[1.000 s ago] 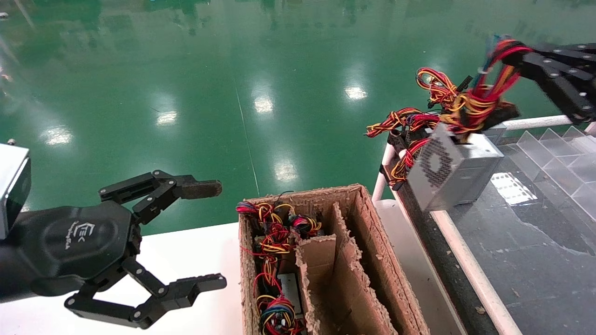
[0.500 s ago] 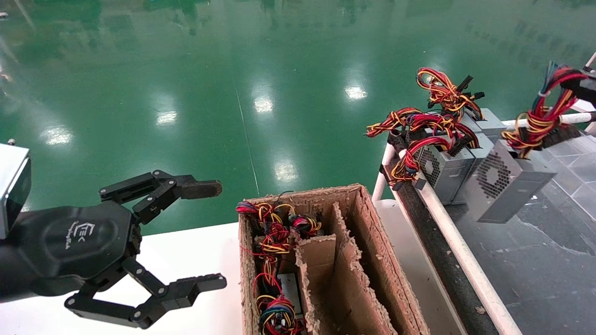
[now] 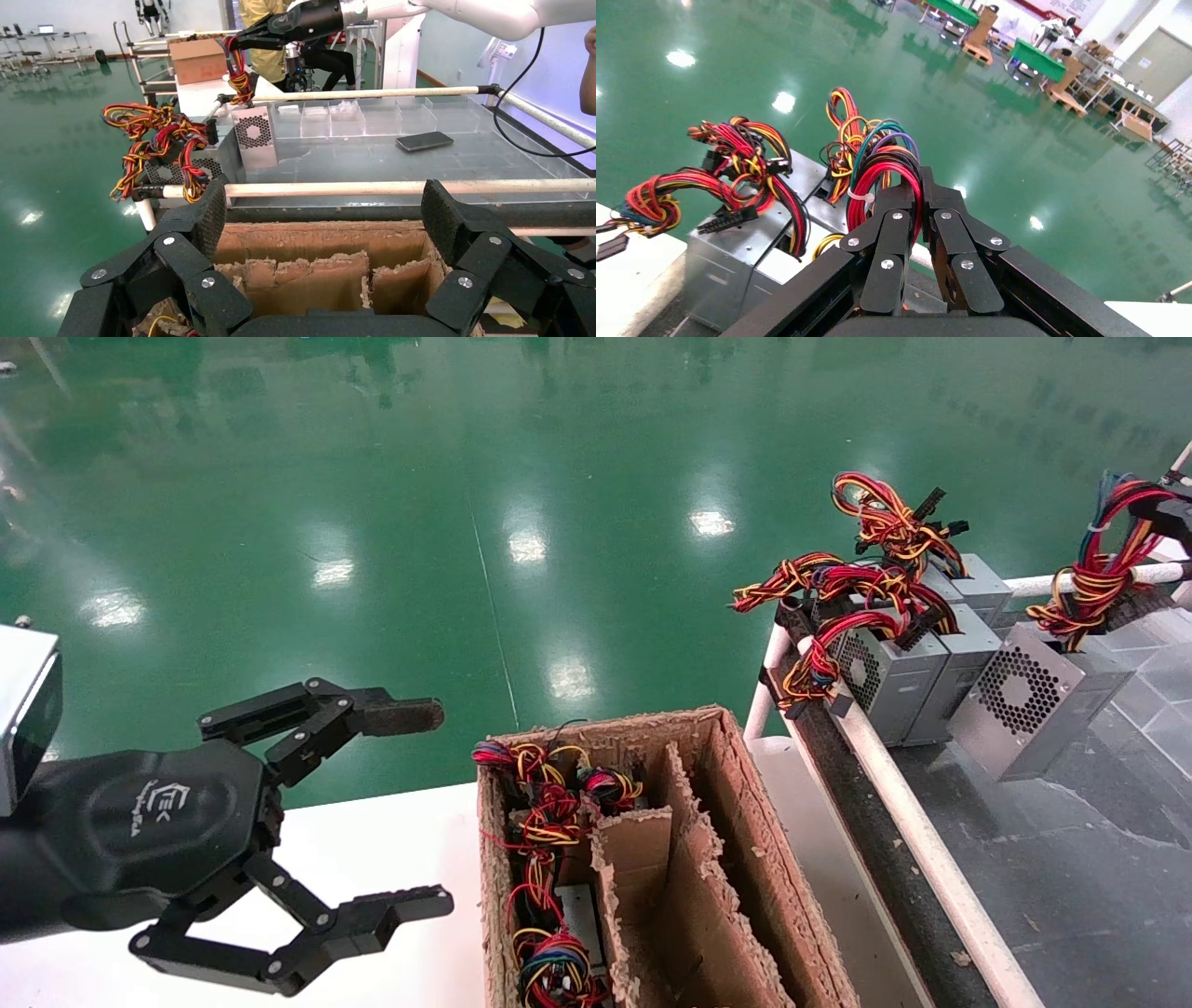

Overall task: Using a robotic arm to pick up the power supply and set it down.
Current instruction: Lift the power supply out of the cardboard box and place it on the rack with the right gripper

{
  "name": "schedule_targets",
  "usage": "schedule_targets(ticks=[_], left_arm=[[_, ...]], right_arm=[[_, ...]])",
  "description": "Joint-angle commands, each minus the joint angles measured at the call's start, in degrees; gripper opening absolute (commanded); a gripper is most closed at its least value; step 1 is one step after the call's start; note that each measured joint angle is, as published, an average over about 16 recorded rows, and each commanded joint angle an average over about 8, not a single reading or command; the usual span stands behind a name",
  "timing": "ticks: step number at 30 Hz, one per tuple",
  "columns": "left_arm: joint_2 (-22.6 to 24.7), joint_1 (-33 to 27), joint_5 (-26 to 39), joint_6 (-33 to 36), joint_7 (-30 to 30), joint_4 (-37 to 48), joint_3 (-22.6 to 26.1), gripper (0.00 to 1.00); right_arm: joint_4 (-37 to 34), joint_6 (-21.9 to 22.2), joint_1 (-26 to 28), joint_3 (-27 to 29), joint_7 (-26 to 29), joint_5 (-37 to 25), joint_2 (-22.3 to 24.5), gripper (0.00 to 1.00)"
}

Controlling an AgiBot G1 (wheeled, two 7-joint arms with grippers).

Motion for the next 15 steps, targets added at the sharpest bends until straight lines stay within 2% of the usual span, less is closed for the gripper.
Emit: schedule_targets(ticks=[1, 15], left_arm=[[0.0, 0.0, 0.0, 0.0, 0.0, 0.0, 0.0, 1.0], [0.0, 0.0, 0.0, 0.0, 0.0, 0.0, 0.0, 1.0]], right_arm=[[-1.8, 0.3, 1.6, -0.7, -0.6, -1.2, -0.9, 0.0], [-10.9, -0.1, 8.4, -2.2, -5.0, -4.3, -2.5, 0.0]])
